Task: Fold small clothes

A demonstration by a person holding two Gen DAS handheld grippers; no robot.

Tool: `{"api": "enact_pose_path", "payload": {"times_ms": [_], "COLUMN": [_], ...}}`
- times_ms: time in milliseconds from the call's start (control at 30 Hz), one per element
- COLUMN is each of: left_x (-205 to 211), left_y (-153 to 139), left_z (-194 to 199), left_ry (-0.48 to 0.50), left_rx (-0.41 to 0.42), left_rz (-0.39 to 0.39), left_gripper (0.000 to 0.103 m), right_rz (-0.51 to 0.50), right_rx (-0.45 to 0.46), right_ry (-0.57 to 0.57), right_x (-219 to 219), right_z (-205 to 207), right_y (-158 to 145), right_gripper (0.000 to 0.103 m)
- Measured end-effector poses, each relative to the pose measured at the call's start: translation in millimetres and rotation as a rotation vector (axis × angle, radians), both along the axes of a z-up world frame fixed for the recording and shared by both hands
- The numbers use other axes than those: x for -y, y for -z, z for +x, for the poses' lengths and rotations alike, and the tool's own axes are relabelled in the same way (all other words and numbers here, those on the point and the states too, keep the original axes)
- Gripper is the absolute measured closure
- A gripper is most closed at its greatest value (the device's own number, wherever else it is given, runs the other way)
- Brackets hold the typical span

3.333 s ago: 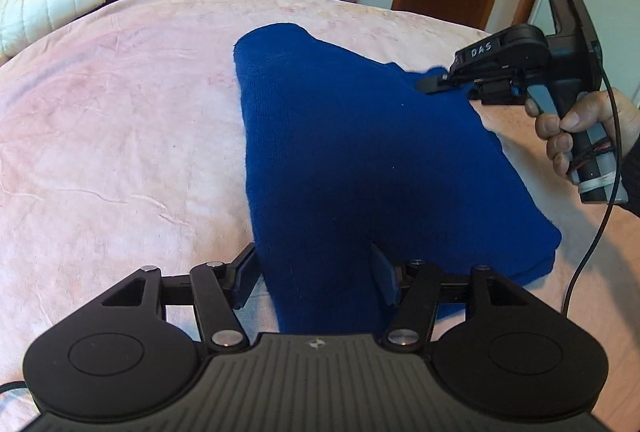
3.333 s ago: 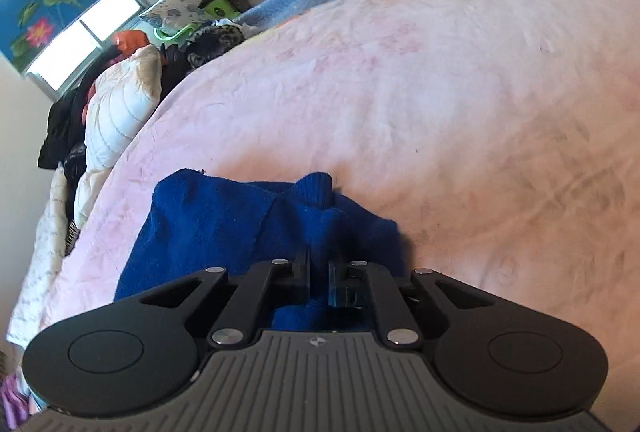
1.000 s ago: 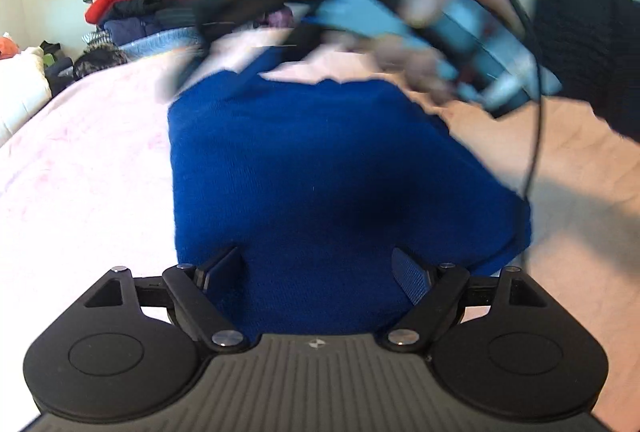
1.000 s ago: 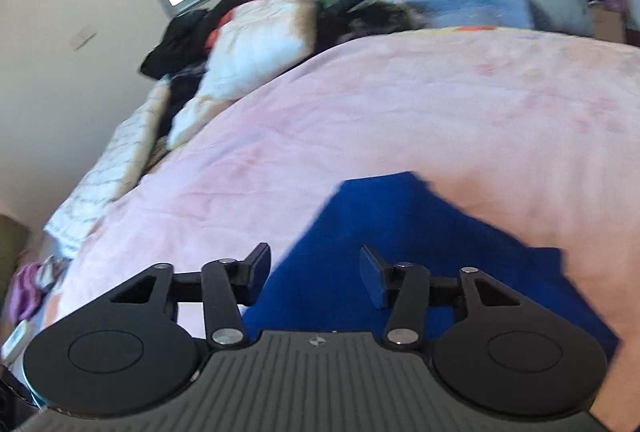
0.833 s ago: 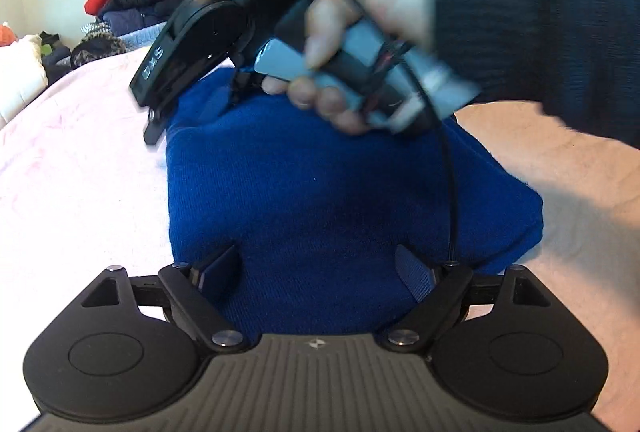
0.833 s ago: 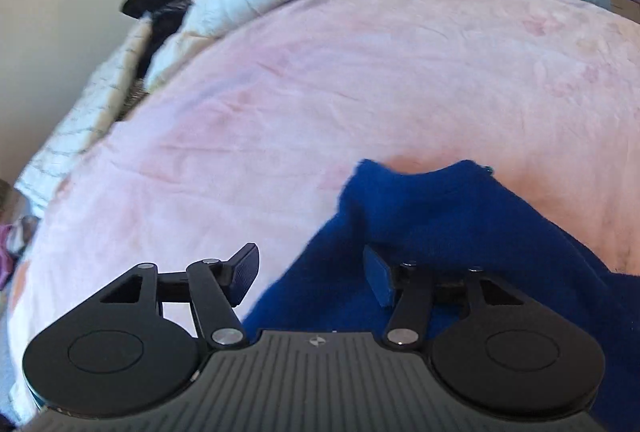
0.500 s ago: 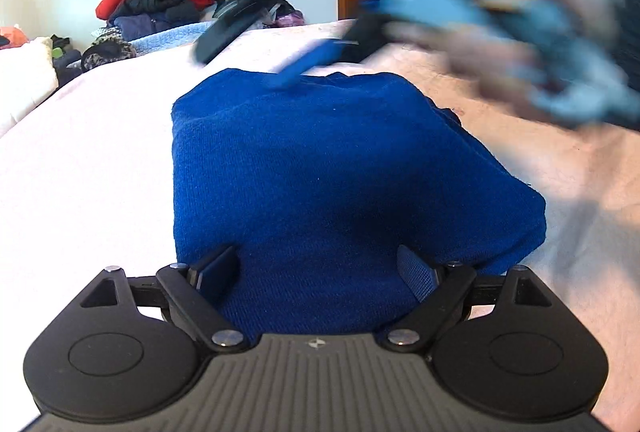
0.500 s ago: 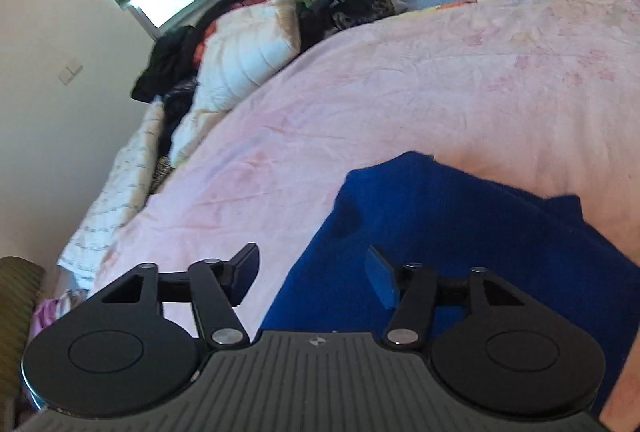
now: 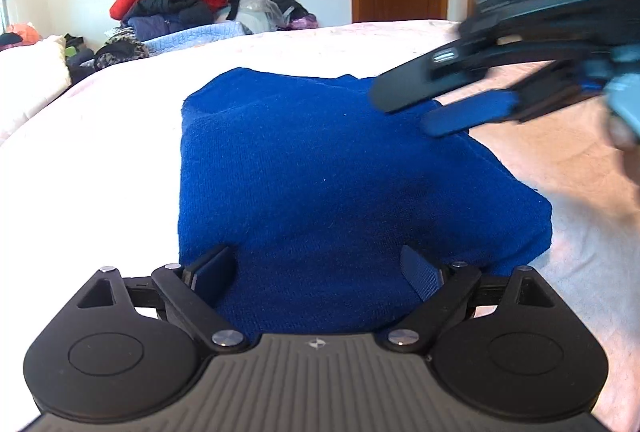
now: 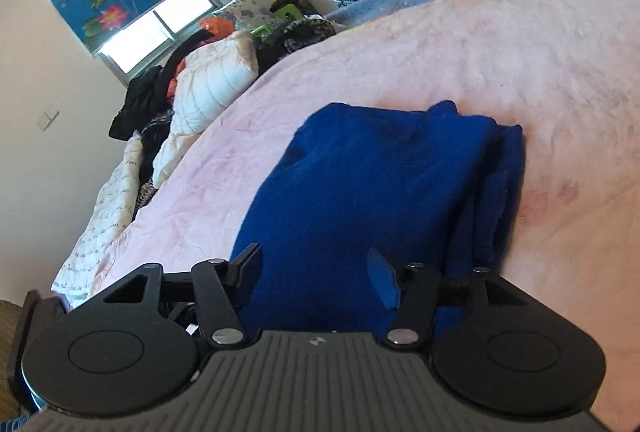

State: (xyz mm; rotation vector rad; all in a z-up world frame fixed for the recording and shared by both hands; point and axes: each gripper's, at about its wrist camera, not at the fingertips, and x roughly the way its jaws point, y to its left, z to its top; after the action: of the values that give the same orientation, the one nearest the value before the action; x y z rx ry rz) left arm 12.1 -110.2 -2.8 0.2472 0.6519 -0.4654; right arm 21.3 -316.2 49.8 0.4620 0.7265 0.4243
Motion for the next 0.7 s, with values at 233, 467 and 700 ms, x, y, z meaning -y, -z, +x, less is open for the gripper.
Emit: {"api": "enact_pose_path", "payload": {"times_ms": [233, 467, 700], "left_x": [-19, -58, -50], "left_y": [-19, -8, 6], "left_z": [-32, -59, -77], "left_ry": [-0.095, -0.286, -0.291], "left_rx": [0.021, -0.048, -0.028], "left_rz": [-0.031, -0.133, -0.066], "left_gripper": [0.011, 0.011, 0.000], "right_rz": [-0.047, -0.270, -0.443], "right_rx": [0.012, -0.008, 0.019], "right_ry": [-0.022, 0.152, 0.291], "right_x": [-6, -7, -23], "right_z": [-57, -103, -134], "right_y": [-7, 23, 54], "right_gripper": [0.026, 0.019, 0.001]}}
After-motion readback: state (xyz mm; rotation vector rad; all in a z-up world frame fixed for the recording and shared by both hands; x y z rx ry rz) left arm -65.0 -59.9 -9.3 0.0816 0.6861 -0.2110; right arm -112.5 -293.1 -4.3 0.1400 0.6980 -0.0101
